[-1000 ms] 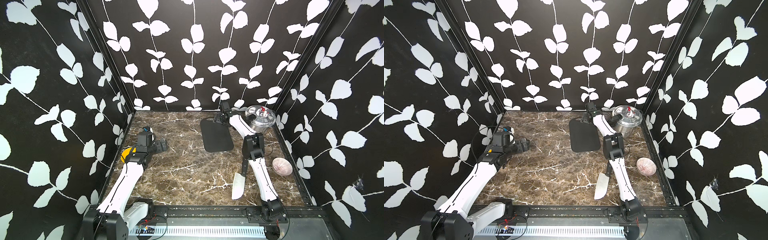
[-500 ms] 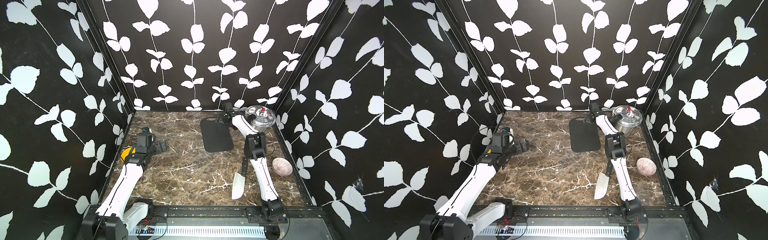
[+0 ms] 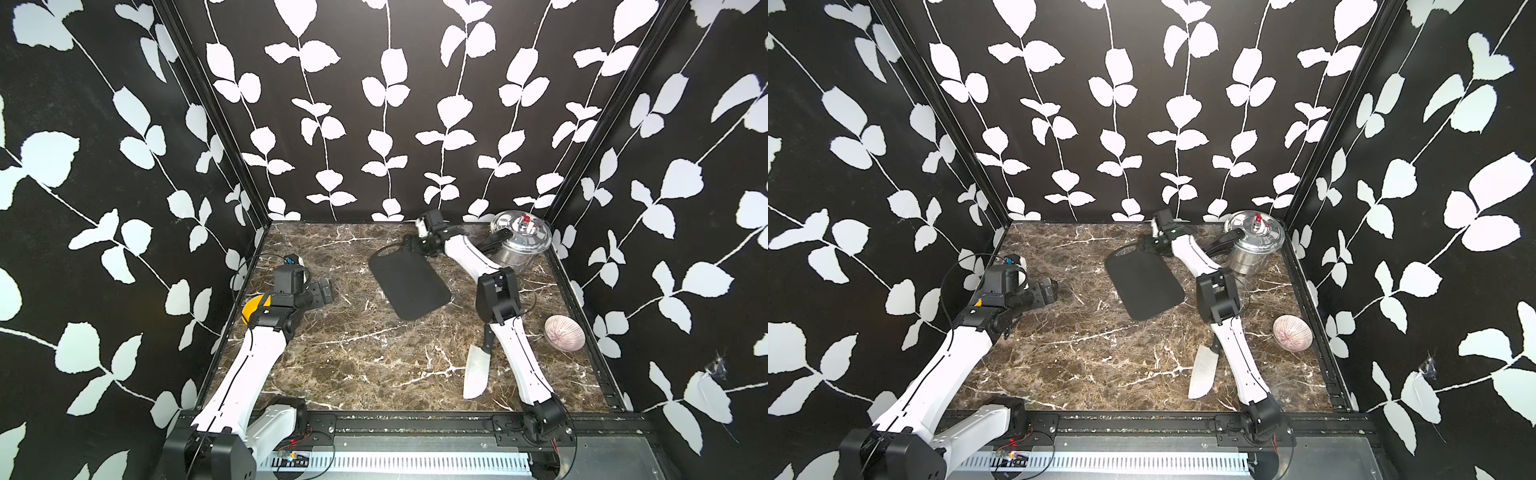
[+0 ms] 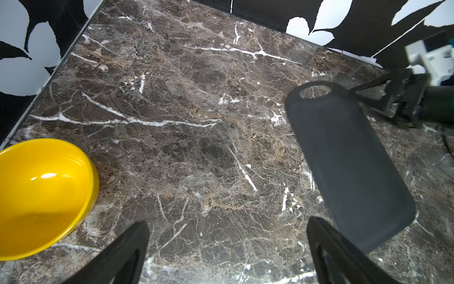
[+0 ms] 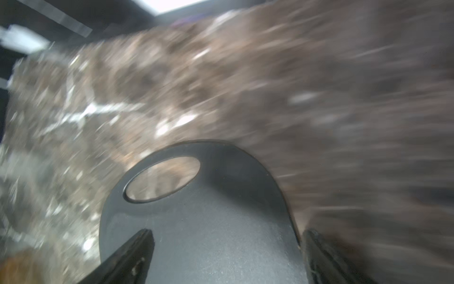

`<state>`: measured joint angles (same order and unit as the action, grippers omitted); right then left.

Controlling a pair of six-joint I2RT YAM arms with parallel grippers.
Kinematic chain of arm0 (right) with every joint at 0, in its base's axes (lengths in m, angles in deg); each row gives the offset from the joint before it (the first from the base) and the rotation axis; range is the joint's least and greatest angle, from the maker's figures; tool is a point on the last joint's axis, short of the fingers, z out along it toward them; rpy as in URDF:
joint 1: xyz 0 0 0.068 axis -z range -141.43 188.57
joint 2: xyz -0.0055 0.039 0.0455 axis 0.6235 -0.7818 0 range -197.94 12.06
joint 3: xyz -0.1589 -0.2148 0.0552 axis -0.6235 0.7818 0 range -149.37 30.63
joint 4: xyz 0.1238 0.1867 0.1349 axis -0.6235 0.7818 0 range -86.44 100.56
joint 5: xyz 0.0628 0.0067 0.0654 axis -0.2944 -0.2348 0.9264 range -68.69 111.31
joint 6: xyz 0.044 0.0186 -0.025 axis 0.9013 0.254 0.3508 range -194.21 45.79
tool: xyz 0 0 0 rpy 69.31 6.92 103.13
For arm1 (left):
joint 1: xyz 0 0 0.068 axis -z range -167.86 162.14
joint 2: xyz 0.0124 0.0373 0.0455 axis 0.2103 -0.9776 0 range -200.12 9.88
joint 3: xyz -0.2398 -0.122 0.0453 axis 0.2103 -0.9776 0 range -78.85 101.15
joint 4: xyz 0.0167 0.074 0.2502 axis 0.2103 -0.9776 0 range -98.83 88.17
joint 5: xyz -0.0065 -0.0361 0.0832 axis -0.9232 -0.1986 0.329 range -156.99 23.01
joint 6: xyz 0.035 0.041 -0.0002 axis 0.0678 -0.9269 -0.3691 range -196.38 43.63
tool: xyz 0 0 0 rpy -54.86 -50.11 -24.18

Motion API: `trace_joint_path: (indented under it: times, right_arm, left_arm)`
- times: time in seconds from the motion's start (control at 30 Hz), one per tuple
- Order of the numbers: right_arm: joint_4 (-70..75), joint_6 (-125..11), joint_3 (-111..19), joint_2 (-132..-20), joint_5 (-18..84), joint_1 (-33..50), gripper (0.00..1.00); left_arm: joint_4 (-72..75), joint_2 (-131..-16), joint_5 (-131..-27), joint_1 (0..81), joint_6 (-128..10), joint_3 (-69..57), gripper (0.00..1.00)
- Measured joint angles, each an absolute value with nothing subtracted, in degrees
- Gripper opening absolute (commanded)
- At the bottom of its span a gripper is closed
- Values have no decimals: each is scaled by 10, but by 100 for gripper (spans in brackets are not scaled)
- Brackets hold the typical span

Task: Align the knife with the edge of the cutting board
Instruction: Adjust the work surface at the center of the board.

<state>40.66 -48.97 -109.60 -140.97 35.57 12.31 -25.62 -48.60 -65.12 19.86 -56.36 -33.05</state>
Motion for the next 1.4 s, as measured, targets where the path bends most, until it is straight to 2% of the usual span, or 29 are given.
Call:
trace_joint_path:
  times: [0.23, 0.37, 0.5, 0.7, 0.87, 1.03, 1.2, 1.4]
  right_arm:
    - [399, -523, -1084, -1406, 377, 50, 94]
    - [391, -534, -1049, -1385, 380, 4, 99]
    - [395, -531, -993, -1348, 376, -37, 100]
    - [362, -486, -779, -1205, 339, -58, 99]
    - [308, -432, -591, -1045, 280, -46, 100]
    - [262, -377, -439, -936, 240, -53, 99]
    - [245, -319, -329, -898, 211, -82, 100]
    - [235, -264, -298, -897, 190, -111, 99]
  left_arm:
    - [-260, -485, -659, 199, -563, -334, 98]
    - [-261, -483, -661, 199, -560, -342, 99]
    - [-264, -484, -659, 199, -557, -345, 98]
    - [-255, -534, -659, 199, -551, -345, 98]
    - [-227, -636, -670, 199, -537, -336, 98]
    - [-201, -723, -693, 199, -521, -316, 99]
    - [-176, -783, -714, 201, -509, -297, 99]
    - [-165, -832, -734, 205, -502, -276, 99]
